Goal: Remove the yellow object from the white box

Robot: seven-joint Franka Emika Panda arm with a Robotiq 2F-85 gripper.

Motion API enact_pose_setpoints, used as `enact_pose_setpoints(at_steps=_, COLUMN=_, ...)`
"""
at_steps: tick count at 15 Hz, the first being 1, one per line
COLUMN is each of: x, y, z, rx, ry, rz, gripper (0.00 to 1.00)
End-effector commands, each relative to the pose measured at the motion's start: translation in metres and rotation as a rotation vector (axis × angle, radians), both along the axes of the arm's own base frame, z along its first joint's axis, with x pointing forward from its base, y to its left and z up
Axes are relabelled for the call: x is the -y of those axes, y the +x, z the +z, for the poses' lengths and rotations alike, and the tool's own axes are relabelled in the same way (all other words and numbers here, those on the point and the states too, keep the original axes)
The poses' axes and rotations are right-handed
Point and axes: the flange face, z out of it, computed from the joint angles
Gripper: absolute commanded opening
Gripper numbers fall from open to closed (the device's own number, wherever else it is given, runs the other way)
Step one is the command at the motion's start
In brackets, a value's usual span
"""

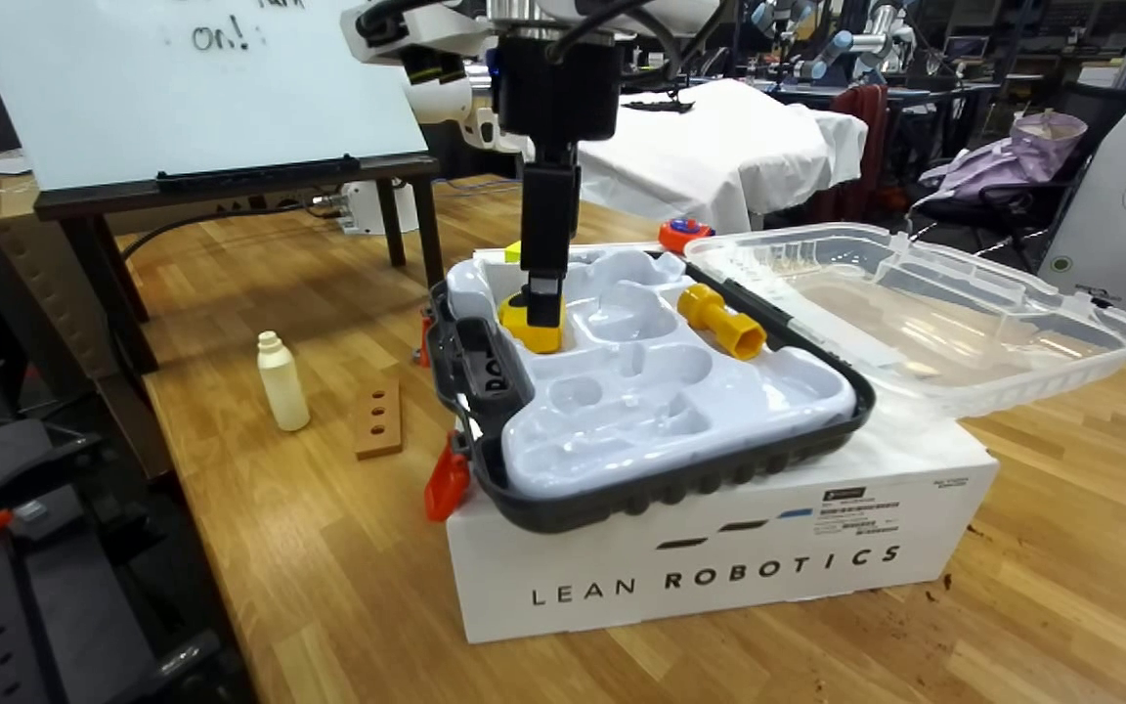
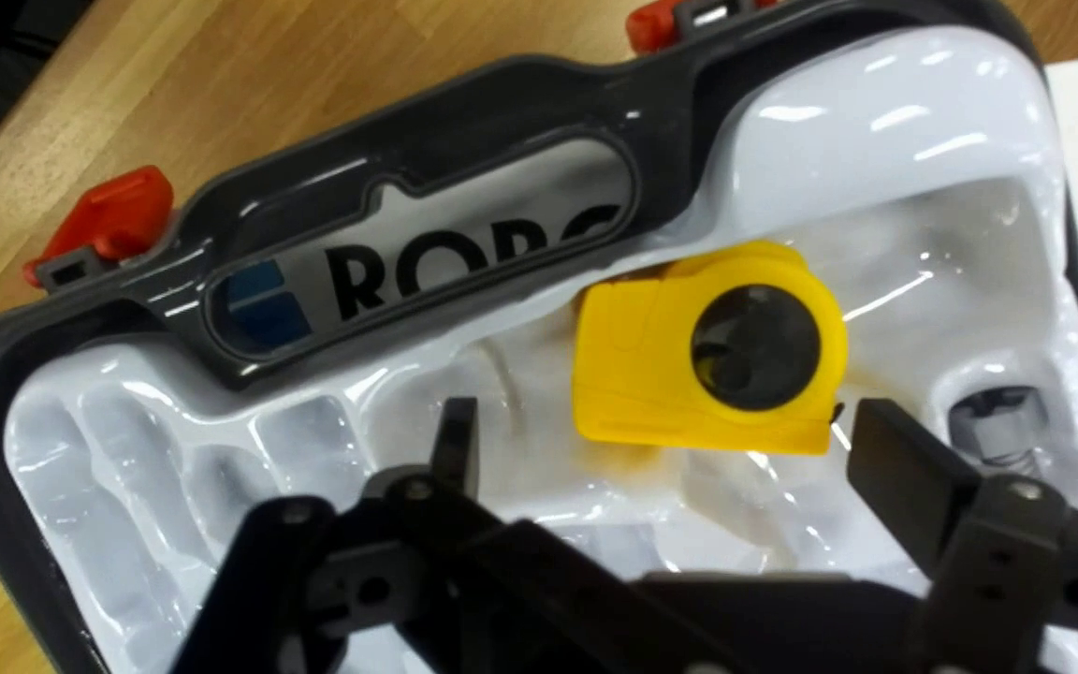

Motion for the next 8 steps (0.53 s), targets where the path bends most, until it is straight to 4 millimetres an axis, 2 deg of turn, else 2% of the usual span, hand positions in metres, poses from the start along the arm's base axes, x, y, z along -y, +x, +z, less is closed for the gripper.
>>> enact_pose_setpoints(at_steps=1, x=0.0023, y=0.0013, z=-0.0056, rx=-0.001, ry=0.003, rz=0.009, gripper=1.0)
enact_pose_setpoints(at_steps=8, x=-0.0063, y=0.0016, z=-0.0083, rx=-0.009, ry=0.0, rz=0.027, gripper=1.0)
